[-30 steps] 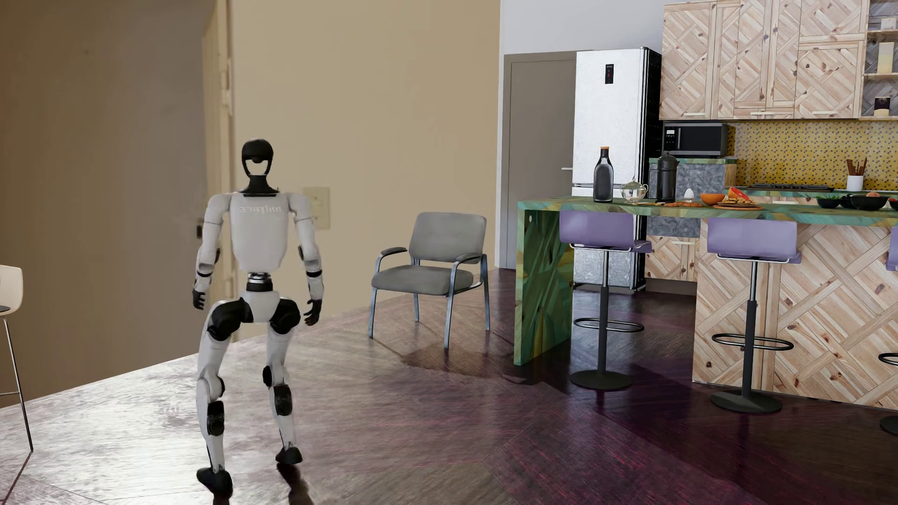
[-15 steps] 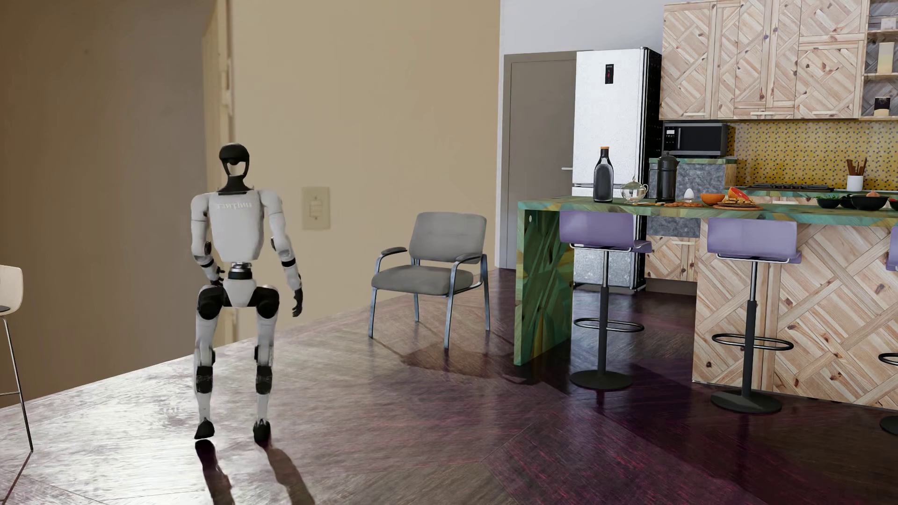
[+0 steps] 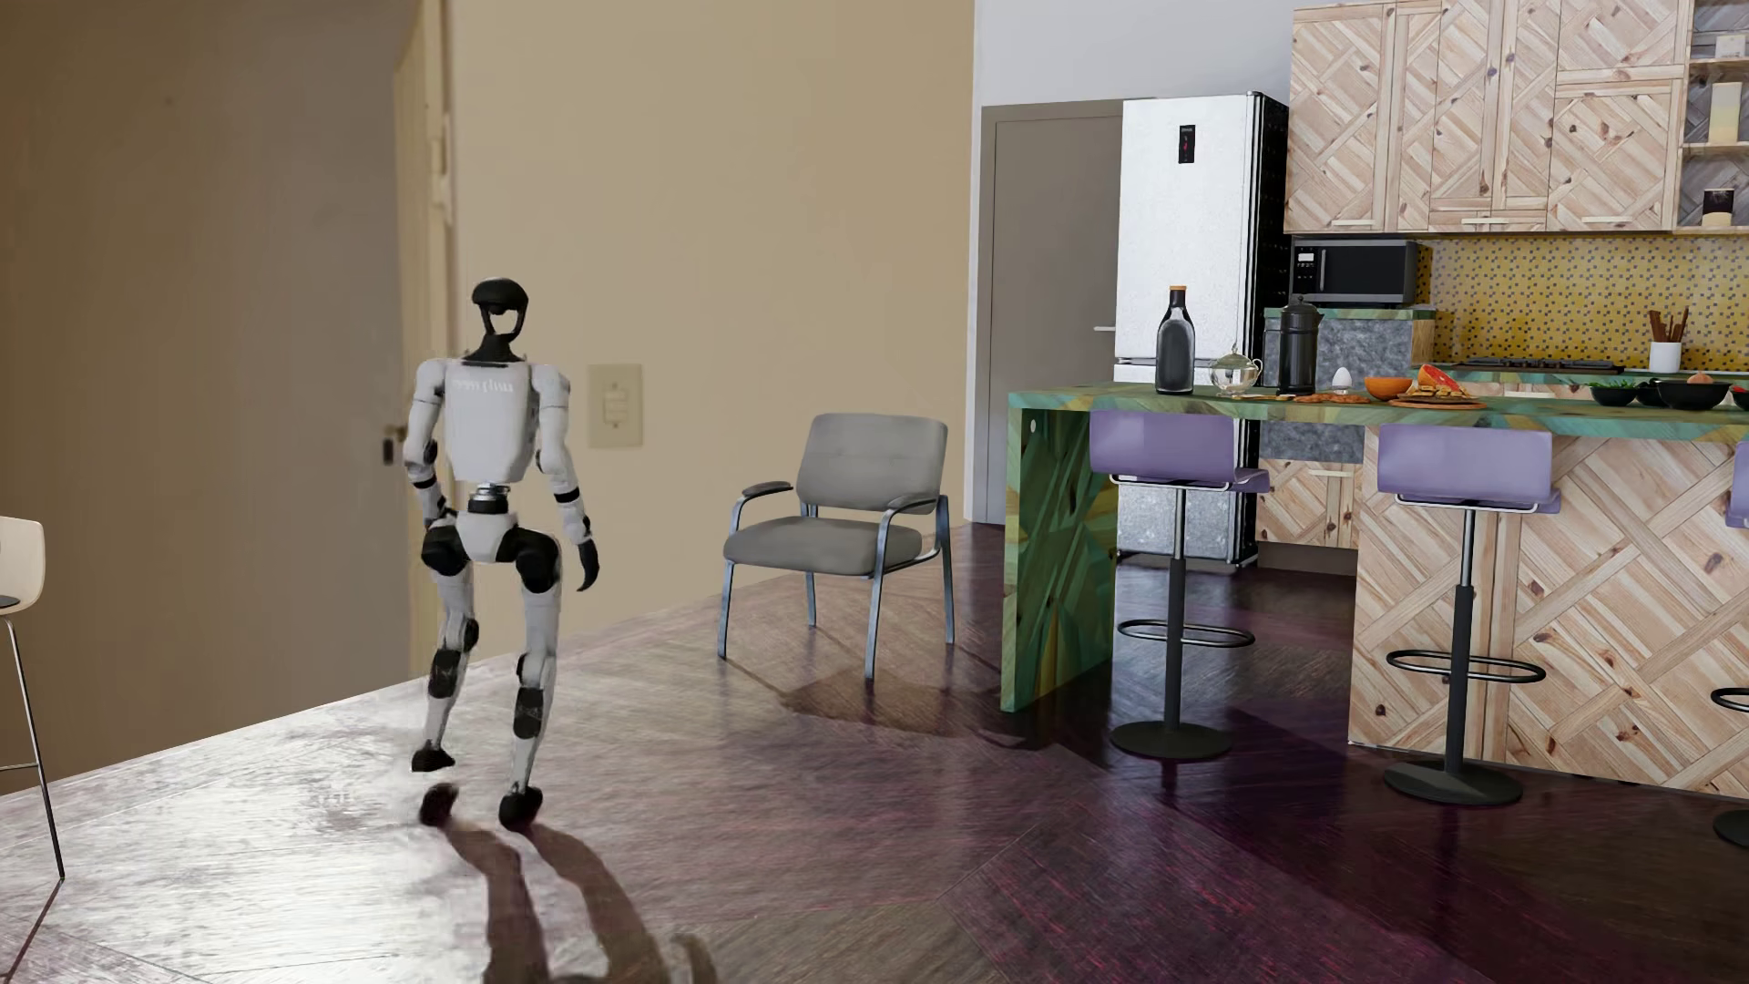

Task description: Move towards the officechair

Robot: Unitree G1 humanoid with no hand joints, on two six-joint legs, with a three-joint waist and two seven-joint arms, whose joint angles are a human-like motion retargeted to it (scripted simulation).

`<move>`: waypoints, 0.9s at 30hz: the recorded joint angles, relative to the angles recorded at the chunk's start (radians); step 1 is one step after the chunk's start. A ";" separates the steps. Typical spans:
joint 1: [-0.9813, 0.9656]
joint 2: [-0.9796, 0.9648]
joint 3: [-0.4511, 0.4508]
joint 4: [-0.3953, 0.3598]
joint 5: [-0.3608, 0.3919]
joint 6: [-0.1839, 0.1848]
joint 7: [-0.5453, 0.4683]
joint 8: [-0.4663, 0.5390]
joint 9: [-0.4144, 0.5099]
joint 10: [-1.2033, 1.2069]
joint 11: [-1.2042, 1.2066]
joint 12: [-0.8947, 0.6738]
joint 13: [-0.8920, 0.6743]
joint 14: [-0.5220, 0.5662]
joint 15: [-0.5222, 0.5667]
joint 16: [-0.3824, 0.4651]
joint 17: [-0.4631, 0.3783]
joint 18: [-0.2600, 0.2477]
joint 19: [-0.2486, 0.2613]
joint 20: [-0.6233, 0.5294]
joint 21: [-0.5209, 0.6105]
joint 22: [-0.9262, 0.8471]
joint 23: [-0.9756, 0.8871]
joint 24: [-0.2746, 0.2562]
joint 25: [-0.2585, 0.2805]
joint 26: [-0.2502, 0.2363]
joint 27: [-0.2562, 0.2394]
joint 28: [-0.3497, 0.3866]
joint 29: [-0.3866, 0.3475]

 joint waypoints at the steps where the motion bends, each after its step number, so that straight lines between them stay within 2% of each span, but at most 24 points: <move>1: -0.031 0.041 0.033 0.002 0.015 0.036 0.008 0.020 0.004 -0.110 0.004 0.047 -0.037 -0.024 -0.015 0.025 0.030 -0.008 0.010 0.027 -0.014 0.008 -0.064 0.026 0.004 0.033 0.003 -0.032 -0.027; 2: -0.018 0.031 0.014 0.025 0.040 0.083 0.008 0.016 0.018 -0.320 0.129 0.081 -0.098 -0.033 0.011 0.040 0.037 -0.028 0.000 0.045 0.012 0.036 -0.097 0.037 0.004 0.045 -0.002 -0.048 -0.031; 3: 0.012 -0.047 -0.028 0.032 0.020 0.073 0.039 0.009 0.013 -0.325 0.322 0.078 -0.134 0.112 0.132 0.085 0.048 0.007 -0.004 0.032 0.014 0.097 -0.074 0.019 -0.003 0.037 -0.020 -0.041 -0.002; 4: 0.068 -0.116 -0.063 0.031 -0.017 0.037 0.083 -0.010 0.021 -0.329 0.454 0.042 -0.142 0.066 0.269 0.113 0.046 0.119 -0.017 0.032 0.008 0.092 -0.024 -0.011 -0.004 0.053 -0.044 -0.016 0.050; 5: 0.132 -0.187 -0.105 0.031 -0.041 -0.006 0.106 -0.032 0.030 -0.354 0.521 -0.028 -0.079 0.036 0.279 0.134 0.024 0.103 0.006 0.043 -0.010 0.076 -0.030 -0.046 -0.004 0.058 -0.059 0.017 0.113; 7: 0.253 -0.261 -0.205 0.059 -0.053 -0.056 0.144 -0.071 0.007 -0.404 0.380 -0.115 0.024 -0.031 0.128 0.070 -0.020 0.079 0.021 -0.018 -0.073 -0.019 -0.079 -0.096 -0.027 0.026 -0.038 0.081 0.176; 8: 0.297 -0.267 -0.202 0.060 -0.072 -0.083 0.141 -0.047 -0.019 -0.401 0.221 -0.179 0.065 -0.088 0.085 0.020 -0.024 0.057 0.059 -0.048 -0.098 -0.054 -0.083 -0.094 -0.041 0.013 -0.025 0.087 0.165; 9: 0.241 -0.223 -0.177 0.056 -0.070 -0.089 0.086 -0.040 -0.030 -0.228 0.127 -0.227 0.063 -0.065 0.087 -0.018 -0.037 0.045 0.008 -0.086 -0.030 -0.034 0.020 -0.074 -0.040 -0.015 -0.027 0.067 0.129; 10: 0.168 -0.176 -0.136 0.040 -0.042 -0.064 0.030 -0.040 -0.028 -0.047 0.119 -0.183 0.036 0.024 0.048 -0.040 -0.045 0.036 0.004 -0.098 0.030 -0.006 0.074 -0.045 -0.023 -0.064 -0.021 0.033 0.092; 11: 0.110 -0.115 -0.078 -0.004 -0.020 -0.034 -0.002 -0.024 -0.017 0.035 0.088 -0.104 0.002 0.033 0.022 -0.032 -0.028 0.031 0.006 -0.064 0.031 0.048 0.058 -0.007 0.005 -0.095 -0.010 -0.017 0.059; 12: 0.049 -0.060 -0.005 -0.022 0.001 0.000 0.000 -0.003 -0.011 0.018 0.051 -0.029 -0.014 0.001 0.001 0.009 0.011 0.027 0.009 -0.025 -0.004 0.028 -0.011 0.032 0.030 -0.049 -0.013 -0.070 0.035; 13: -0.001 -0.005 0.043 -0.011 0.021 0.037 0.009 0.008 -0.011 -0.070 0.016 0.034 -0.039 -0.027 -0.024 0.034 0.034 0.022 0.011 0.023 0.007 0.023 -0.053 0.065 0.044 0.003 -0.032 -0.109 0.017; 14: -0.010 0.033 0.052 0.008 0.043 0.078 -0.003 0.021 -0.005 -0.263 0.027 0.095 -0.104 -0.030 -0.052 0.041 0.034 0.002 0.016 0.058 0.005 0.043 -0.087 0.079 0.050 0.033 -0.049 -0.126 0.021; 15: 0.030 -0.009 0.011 0.008 0.033 0.062 0.024 0.027 0.010 -0.257 0.185 0.104 -0.158 0.006 0.015 0.079 0.054 0.049 -0.007 0.034 0.023 0.085 -0.080 0.059 0.050 0.046 -0.066 -0.107 0.047; 16: 0.084 -0.080 -0.016 0.006 0.000 0.024 0.065 0.005 0.023 -0.271 0.339 0.072 -0.163 -0.033 0.146 0.099 0.057 0.149 -0.030 0.032 0.007 0.071 -0.042 0.024 0.051 0.073 -0.089 -0.069 0.096; 17: 0.141 -0.164 -0.061 0.010 -0.025 -0.013 0.086 -0.035 0.034 -0.306 0.422 0.001 -0.115 -0.059 0.225 0.114 0.025 0.107 -0.037 0.048 -0.016 0.056 -0.014 -0.015 0.053 0.083 -0.102 -0.016 0.162; 19: 0.280 -0.278 -0.195 0.036 -0.057 -0.075 0.134 -0.091 0.036 -0.385 0.362 -0.112 -0.009 -0.109 0.144 0.079 0.000 0.098 -0.010 0.009 -0.049 -0.020 -0.082 -0.086 0.019 0.071 -0.055 0.092 0.207; 20: 0.302 -0.303 -0.220 0.053 -0.071 -0.098 0.150 -0.091 0.024 -0.330 0.219 -0.162 0.041 -0.120 0.120 0.022 0.003 0.090 -0.016 -0.034 -0.071 -0.066 -0.107 -0.107 -0.014 0.061 -0.027 0.122 0.191; 21: 0.250 -0.268 -0.211 0.035 -0.088 -0.118 0.089 -0.065 0.004 -0.175 0.088 -0.215 0.057 -0.057 0.158 -0.032 0.007 0.072 0.020 -0.065 -0.003 0.009 0.013 -0.106 -0.045 0.012 -0.021 0.117 0.156; 22: 0.205 -0.225 -0.179 0.033 -0.067 -0.106 0.022 -0.081 0.022 -0.108 0.101 -0.215 0.032 -0.013 0.125 -0.053 0.020 0.060 0.013 -0.087 0.088 0.038 0.089 -0.095 -0.072 -0.014 0.001 0.087 0.127; 23: 0.150 -0.219 -0.114 0.038 -0.054 -0.080 -0.002 -0.101 0.059 -0.157 0.173 -0.183 0.028 -0.025 0.141 -0.015 -0.014 0.059 -0.005 -0.077 0.122 0.030 0.026 -0.070 -0.111 -0.012 0.051 0.033 0.111; 25: 0.128 -0.321 -0.037 0.042 -0.048 -0.042 0.024 -0.084 0.103 -0.294 0.439 -0.090 -0.038 -0.004 0.412 0.048 0.018 0.105 0.086 0.026 0.015 0.098 -0.100 0.011 -0.181 0.013 0.101 -0.053 0.089; 26: 0.143 -0.339 -0.004 0.040 -0.035 -0.040 0.027 -0.055 0.098 -0.281 0.484 -0.033 -0.064 0.009 0.522 0.072 0.034 0.089 0.129 0.035 0.022 0.045 -0.122 0.053 -0.208 0.071 0.093 -0.068 0.087; 27: 0.146 -0.321 0.038 0.033 -0.043 -0.042 0.027 -0.042 0.091 -0.232 0.393 -0.006 -0.063 0.051 0.414 0.070 0.036 0.055 0.058 0.054 -0.017 0.004 -0.123 0.087 -0.221 0.118 0.054 -0.073 0.107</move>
